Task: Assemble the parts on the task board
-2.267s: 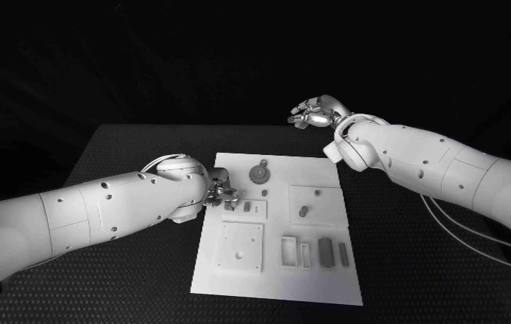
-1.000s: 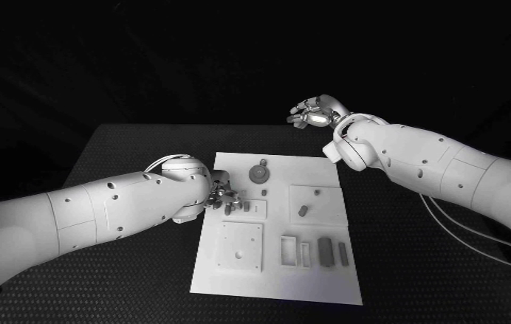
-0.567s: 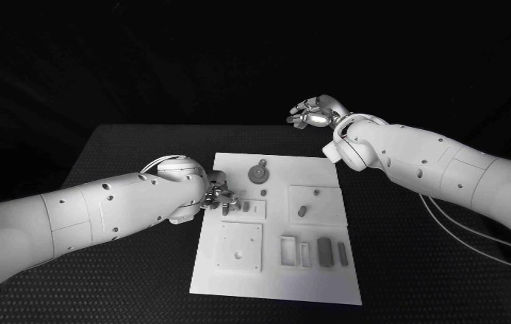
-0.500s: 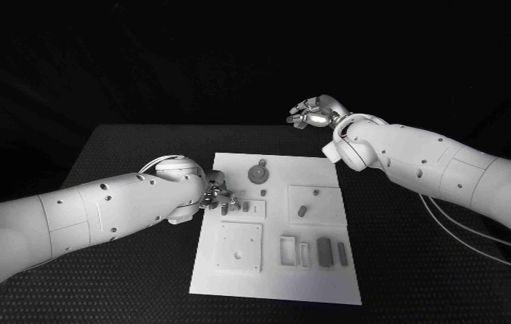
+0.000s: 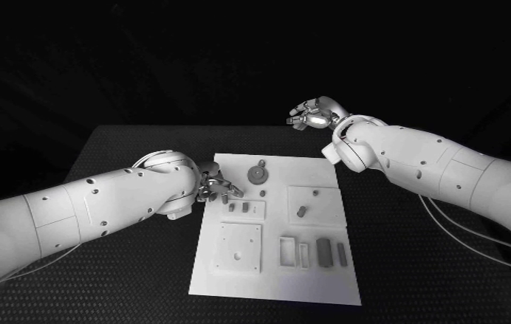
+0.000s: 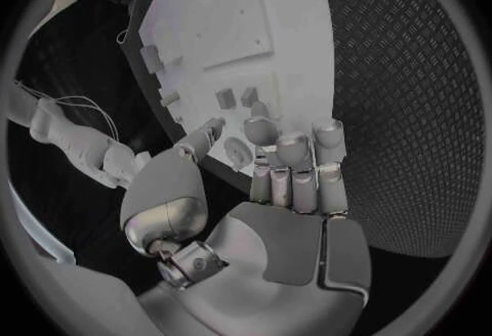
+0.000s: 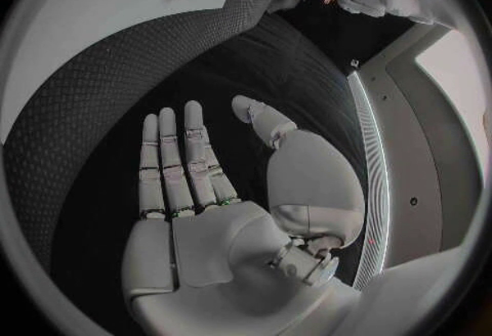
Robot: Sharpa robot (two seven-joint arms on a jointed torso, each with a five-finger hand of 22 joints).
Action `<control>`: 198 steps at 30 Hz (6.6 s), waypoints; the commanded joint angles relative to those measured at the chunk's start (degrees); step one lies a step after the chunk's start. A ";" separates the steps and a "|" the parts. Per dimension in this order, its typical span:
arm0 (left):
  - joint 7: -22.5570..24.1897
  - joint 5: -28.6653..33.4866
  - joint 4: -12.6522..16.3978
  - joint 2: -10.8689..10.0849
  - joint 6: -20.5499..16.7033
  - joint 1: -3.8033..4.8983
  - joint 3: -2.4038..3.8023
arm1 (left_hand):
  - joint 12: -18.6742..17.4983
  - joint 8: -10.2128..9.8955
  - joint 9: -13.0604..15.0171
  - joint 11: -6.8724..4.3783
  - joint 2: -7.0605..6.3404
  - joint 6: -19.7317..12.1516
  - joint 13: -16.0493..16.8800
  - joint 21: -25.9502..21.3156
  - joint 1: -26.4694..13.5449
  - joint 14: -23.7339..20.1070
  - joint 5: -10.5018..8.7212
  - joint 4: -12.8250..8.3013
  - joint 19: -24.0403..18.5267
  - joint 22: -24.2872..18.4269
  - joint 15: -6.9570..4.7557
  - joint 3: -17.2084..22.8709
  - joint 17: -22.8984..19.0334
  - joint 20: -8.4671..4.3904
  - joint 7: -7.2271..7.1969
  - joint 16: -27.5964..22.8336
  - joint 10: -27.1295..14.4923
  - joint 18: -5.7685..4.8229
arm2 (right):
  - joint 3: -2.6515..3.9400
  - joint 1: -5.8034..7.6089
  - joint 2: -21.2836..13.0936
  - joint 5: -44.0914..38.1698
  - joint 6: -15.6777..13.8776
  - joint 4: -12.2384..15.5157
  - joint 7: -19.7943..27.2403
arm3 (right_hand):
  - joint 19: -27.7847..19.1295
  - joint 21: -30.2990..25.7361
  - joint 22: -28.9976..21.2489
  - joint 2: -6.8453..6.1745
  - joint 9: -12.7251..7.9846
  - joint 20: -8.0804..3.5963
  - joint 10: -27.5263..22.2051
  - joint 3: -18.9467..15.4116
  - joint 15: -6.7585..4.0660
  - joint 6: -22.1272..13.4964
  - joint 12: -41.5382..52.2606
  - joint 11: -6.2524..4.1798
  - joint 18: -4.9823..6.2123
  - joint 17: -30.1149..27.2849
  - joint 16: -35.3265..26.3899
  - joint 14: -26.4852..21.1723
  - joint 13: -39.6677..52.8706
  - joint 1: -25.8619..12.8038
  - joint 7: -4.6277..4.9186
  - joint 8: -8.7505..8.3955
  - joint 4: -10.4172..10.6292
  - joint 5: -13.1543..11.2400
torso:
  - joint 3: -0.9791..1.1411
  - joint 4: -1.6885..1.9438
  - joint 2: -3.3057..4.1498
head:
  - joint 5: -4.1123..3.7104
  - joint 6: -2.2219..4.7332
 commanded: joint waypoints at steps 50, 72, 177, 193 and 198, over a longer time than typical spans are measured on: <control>36.75 -20.32 -11.33 10.03 -15.71 -4.58 -0.28 | -48.11 -7.43 -9.21 11.03 6.45 -7.41 -24.98 -17.24 32.45 -12.29 -0.05 -15.97 -16.08 -2.22 10.48 -3.91 -6.55 2.65 6.21 -17.41 -14.02 -3.84 | 0.01 -0.50 0.41 -0.07 0.78 0.05 0.43 | -0.27 -0.49 0.22 0.10 -0.13 0.07 -11.76 -0.21 0.07 0.38 0.35 4.36 -0.44 0.09 -0.23 -0.43 -0.24 0.37 0.58 0.30 0.13 0.33 | -0.10 -0.72 0.65 | -0.86 0.84; 36.28 -20.83 -14.54 11.14 -16.58 -5.49 -0.30 | -51.51 -7.87 -10.69 11.28 7.76 -7.75 -27.24 -16.37 32.51 -10.73 0.00 -15.57 -13.81 -0.96 10.57 -3.56 -5.53 2.76 6.72 -14.47 -13.14 -2.56 | 0.01 -0.50 0.56 -0.07 0.50 0.39 0.66 | -0.23 -0.55 0.29 0.12 -0.14 0.07 -11.72 -0.21 0.05 0.41 0.42 4.35 -0.43 0.12 -0.24 -0.40 -0.33 0.40 0.58 0.36 0.12 0.36 | -0.11 -0.90 0.77 | -0.93 1.00; 34.09 -27.56 -8.34 5.73 -21.37 -6.78 3.23 | -51.53 -4.56 -12.26 7.86 12.57 -1.00 -25.84 -13.71 34.12 -4.26 0.17 -16.61 -6.59 0.85 7.11 -1.95 -5.07 -0.43 4.80 -6.52 -2.17 -1.67 | 0.01 -0.50 -0.21 -0.06 0.56 0.90 0.76 | -0.10 -0.86 0.58 0.17 -0.25 0.08 -11.70 -0.31 -0.01 0.44 0.62 4.32 -0.39 0.21 -0.34 -0.37 -0.71 0.36 0.51 0.53 0.12 0.37 | -0.14 -0.67 0.76 | -0.91 1.42; 33.77 -25.17 -5.03 0.98 -21.25 -6.78 3.87 | -51.62 -4.54 -12.31 7.81 12.50 -0.92 -25.81 -13.63 34.08 -4.01 0.19 -16.58 -6.38 0.87 7.06 -1.90 -5.12 -0.49 4.78 -6.42 -2.02 -1.66 | 0.01 -0.50 -0.54 -0.06 0.57 1.05 0.75 | -0.08 -0.92 0.64 0.18 -0.27 0.08 -11.70 -0.31 -0.01 0.44 0.65 4.32 -0.38 0.23 -0.36 -0.36 -0.77 0.38 0.51 0.56 0.11 0.38 | -0.20 -0.77 0.82 | -0.75 1.34; 33.61 -25.03 -5.06 0.49 -20.82 -6.79 3.88 | -51.64 -4.54 -12.32 7.80 12.48 -0.91 -25.80 -13.62 34.08 -3.98 0.19 -16.58 -6.35 0.87 7.05 -1.89 -5.13 -0.51 4.77 -6.41 -1.99 -1.65 | 0.01 -0.50 -0.59 -0.06 0.54 1.01 0.76 | -0.07 -0.93 0.66 0.18 -0.28 0.09 -11.70 -0.31 -0.01 0.44 0.66 4.32 -0.38 0.23 -0.37 -0.36 -0.79 0.38 0.51 0.57 0.11 0.38 | -0.15 -0.81 0.83 | -0.70 1.30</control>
